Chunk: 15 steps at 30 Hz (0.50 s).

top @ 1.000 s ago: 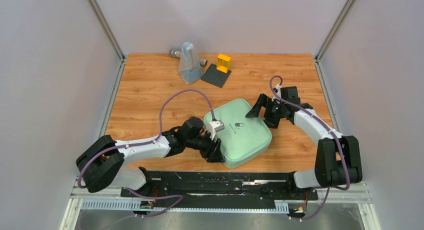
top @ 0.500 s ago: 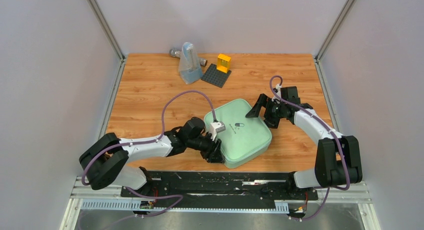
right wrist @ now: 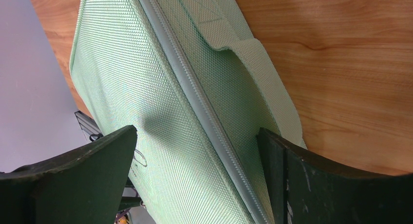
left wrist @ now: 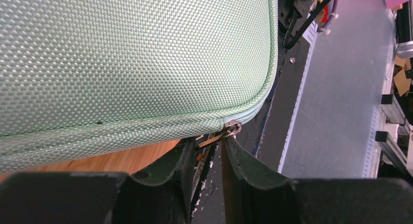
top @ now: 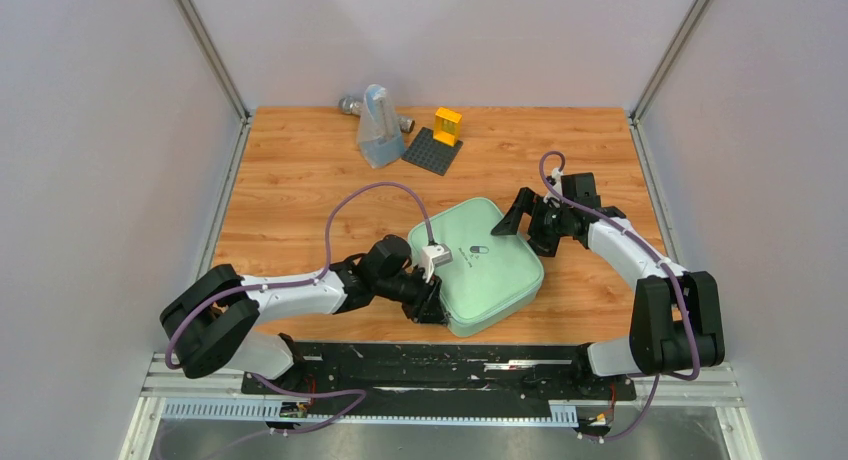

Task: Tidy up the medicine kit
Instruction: Zip the medicine box at the center of the board.

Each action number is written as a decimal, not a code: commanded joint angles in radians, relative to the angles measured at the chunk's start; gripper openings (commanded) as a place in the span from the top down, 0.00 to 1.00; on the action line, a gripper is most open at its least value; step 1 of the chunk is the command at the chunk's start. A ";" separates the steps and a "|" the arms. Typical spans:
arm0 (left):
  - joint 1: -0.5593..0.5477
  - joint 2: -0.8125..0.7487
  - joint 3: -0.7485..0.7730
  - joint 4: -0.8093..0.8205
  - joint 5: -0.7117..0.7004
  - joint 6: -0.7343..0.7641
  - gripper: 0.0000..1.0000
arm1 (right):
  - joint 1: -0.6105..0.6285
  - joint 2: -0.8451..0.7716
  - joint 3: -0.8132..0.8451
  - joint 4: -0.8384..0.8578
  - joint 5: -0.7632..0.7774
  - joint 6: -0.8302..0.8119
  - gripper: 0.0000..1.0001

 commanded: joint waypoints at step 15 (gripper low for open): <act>-0.005 -0.037 0.049 -0.022 -0.003 0.040 0.55 | 0.009 -0.009 -0.009 -0.022 -0.048 0.017 0.03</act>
